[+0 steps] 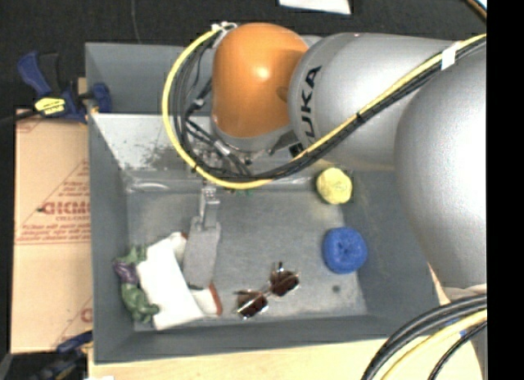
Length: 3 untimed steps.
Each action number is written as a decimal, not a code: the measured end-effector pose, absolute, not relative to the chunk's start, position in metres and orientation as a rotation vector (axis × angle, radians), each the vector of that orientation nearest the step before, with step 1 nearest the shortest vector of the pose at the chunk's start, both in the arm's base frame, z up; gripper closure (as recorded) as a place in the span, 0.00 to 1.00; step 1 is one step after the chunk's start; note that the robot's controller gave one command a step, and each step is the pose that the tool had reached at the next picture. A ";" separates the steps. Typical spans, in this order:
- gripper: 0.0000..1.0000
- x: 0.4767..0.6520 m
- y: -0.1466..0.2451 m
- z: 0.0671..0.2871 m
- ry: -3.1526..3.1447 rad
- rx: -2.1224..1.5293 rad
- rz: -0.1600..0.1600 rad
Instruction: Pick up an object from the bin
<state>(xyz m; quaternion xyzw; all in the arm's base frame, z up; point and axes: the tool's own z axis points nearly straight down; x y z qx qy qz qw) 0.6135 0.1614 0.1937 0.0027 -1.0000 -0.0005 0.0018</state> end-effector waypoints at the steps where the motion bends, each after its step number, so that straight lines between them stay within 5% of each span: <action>1: 0.00 0.615 0.160 0.199 -3.145 0.000 -0.004; 2: 0.00 0.606 0.142 0.093 -3.083 0.634 -0.001; 3: 0.00 0.596 0.143 0.164 -3.039 0.842 -0.002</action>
Offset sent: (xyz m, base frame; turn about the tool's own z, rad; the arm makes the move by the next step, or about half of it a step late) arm -0.0116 -0.0217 -0.1237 -0.4775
